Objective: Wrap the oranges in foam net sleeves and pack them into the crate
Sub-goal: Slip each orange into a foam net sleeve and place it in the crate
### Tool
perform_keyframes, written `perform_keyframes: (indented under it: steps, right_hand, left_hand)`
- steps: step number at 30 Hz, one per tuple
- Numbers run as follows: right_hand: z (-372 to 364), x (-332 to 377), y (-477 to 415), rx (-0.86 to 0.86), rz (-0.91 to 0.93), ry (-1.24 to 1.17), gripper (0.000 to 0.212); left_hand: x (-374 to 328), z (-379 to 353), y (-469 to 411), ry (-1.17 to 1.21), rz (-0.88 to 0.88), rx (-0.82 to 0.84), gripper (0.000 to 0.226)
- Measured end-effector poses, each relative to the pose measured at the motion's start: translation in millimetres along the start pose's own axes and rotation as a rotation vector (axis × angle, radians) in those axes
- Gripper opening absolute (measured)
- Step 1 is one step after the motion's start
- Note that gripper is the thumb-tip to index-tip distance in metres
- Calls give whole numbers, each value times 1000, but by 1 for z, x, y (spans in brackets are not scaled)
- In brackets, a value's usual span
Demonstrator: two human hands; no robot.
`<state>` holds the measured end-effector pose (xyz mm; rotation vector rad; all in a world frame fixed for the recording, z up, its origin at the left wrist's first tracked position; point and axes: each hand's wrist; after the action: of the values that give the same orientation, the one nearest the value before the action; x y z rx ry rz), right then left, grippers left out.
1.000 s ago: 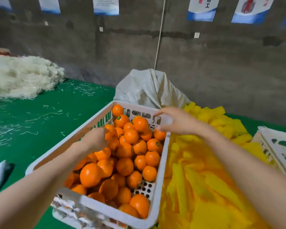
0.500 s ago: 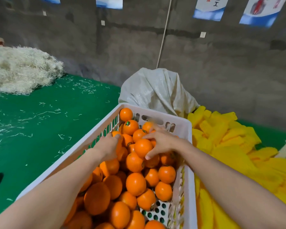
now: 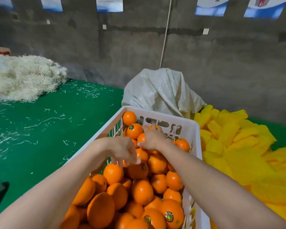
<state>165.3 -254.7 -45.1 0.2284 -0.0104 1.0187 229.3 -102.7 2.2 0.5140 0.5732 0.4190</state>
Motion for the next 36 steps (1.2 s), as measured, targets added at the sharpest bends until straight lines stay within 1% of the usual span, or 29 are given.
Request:
perform_keyframes:
  steps: [1, 2, 3, 4, 7, 9, 11, 14, 16, 18, 19, 21, 24, 26, 28, 31, 33, 34, 36]
  right_hand:
    - [-5, 3, -4, -51, -32, 22, 80]
    - [-9, 3, -6, -88, -59, 31, 81]
    - [-12, 2, -8, -98, -81, 31, 84]
    - [-14, -3, -10, -76, -98, 23, 88]
    - [-15, -26, -14, 94, -100, -114, 95]
    - [-16, -38, -18, 139, -57, -207, 92]
    - [-18, -43, -22, 123, -24, -226, 89]
    - [-23, -42, -26, 85, 1, -148, 91]
    - [-30, -40, -23, 53, -19, -91, 92]
    - [-35, -38, -18, -19, -35, -69, 91]
    - [-36, -38, -15, -54, -28, -75, 90]
    - [-35, -39, -9, -89, 3, -88, 89]
    - [-26, -39, -4, -83, 10, -65, 92]
    - [-16, -40, 1, -32, -15, -62, 97]
    - [-3, -46, 12, 55, -18, -120, 99]
    - [11, -53, 44, 158, 65, -194, 92]
    - [18, -51, 68, 226, 97, -183, 86]
    - [22, -51, 77, 239, 121, -181, 82]
    - [33, -50, 99, 248, 160, -201, 72]
  left_hand:
    - [2, 7, -11, -132, 41, -240, 52]
    - [4, 12, -21, -248, 79, -443, 57]
    - [6, 17, -33, -322, 108, -556, 65]
    - [9, 21, -46, -355, 132, -584, 75]
    - [16, 31, -84, -348, 204, -482, 105]
    - [21, 35, -104, -318, 218, -464, 110]
    - [27, 34, -120, -282, 190, -511, 105]
    - [37, 28, -130, -254, 141, -600, 93]
    - [37, 23, -131, -208, 98, -674, 77]
    - [31, 17, -127, -204, 64, -776, 60]
    - [26, 15, -123, -213, 62, -811, 56]
    - [17, 14, -109, -231, 87, -821, 60]
    - [8, 17, -73, -225, 133, -732, 74]
    - [7, 16, -44, -243, 110, -619, 77]
    - [8, 9, -16, -244, 60, -403, 76]
    - [4, -7, 14, -181, -102, -27, 75]
    - [0, -16, 27, -133, -227, 215, 68]
    - [1, -17, 31, -70, -268, 307, 63]
    - [-1, -14, 42, 181, -290, 367, 53]
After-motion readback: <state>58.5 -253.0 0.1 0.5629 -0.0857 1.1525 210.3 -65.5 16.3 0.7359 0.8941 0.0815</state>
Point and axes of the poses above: each hand's wrist, its own y-axis away from the middle knuckle, its own z-axis out of the back of the hand, x = y × z, and after that the axes turned 3 degrees about x, right-handed
